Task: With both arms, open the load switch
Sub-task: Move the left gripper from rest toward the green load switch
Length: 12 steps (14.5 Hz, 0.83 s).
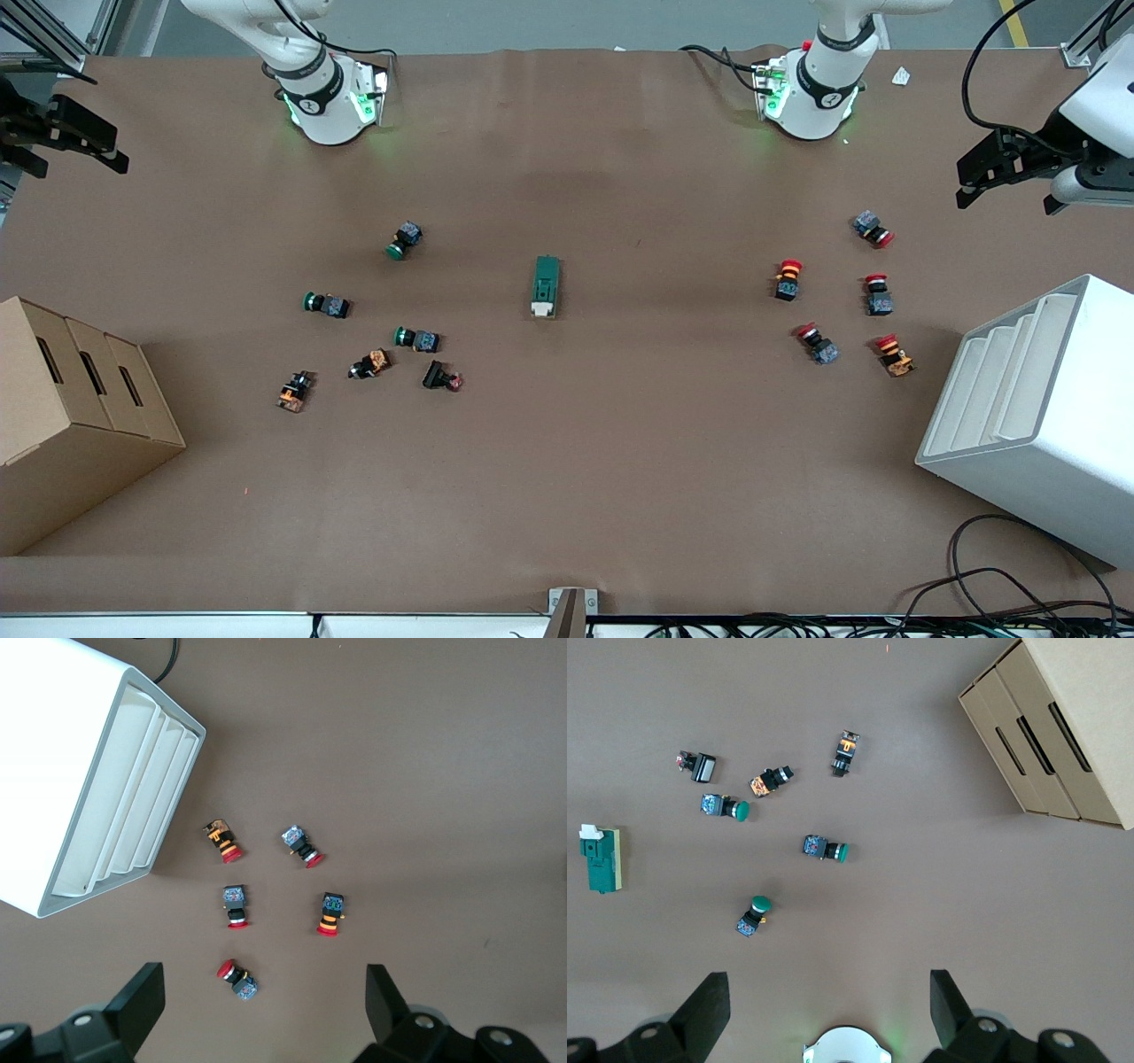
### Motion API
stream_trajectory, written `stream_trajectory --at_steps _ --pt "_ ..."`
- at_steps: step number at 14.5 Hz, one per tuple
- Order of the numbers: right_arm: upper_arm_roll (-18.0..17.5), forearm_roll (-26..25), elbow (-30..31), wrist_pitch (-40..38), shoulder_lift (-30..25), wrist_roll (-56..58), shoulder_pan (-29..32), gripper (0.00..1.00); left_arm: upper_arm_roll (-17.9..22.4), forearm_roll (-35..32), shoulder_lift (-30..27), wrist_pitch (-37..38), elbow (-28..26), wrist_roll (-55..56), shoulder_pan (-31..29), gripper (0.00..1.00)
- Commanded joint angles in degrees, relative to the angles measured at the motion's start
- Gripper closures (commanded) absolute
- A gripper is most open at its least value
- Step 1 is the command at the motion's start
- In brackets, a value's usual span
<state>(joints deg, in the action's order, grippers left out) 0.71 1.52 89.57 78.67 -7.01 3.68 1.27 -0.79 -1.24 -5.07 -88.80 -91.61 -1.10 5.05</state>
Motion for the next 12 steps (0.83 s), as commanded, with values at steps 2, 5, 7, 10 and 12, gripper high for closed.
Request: stream_trajectory --at_steps 2,5,7,10,12 --pt "0.17 0.5 0.08 -0.09 -0.2 -0.95 0.05 0.0 -0.18 -1.04 1.2 1.0 1.43 -0.31 0.48 0.0" --pt "0.26 1.02 0.08 -0.27 -0.2 -2.52 0.13 0.0 -0.44 -0.69 4.35 1.0 4.58 0.13 1.1 0.0" --pt "0.26 1.02 0.08 -0.44 -0.2 -3.06 0.13 0.0 -2.71 -0.08 6.11 0.73 5.04 0.48 2.24 0.0" --pt "0.17 1.02 -0.1 -0.62 -0.11 -3.06 -0.22 0.0 -8.24 0.1 8.84 -4.07 3.55 1.44 2.24 0.0" --pt "0.17 1.02 -0.18 -0.53 0.33 -2.97 -0.31 0.0 -11.67 0.1 9.02 -10.66 0.05 4.06 3.03 0.0"
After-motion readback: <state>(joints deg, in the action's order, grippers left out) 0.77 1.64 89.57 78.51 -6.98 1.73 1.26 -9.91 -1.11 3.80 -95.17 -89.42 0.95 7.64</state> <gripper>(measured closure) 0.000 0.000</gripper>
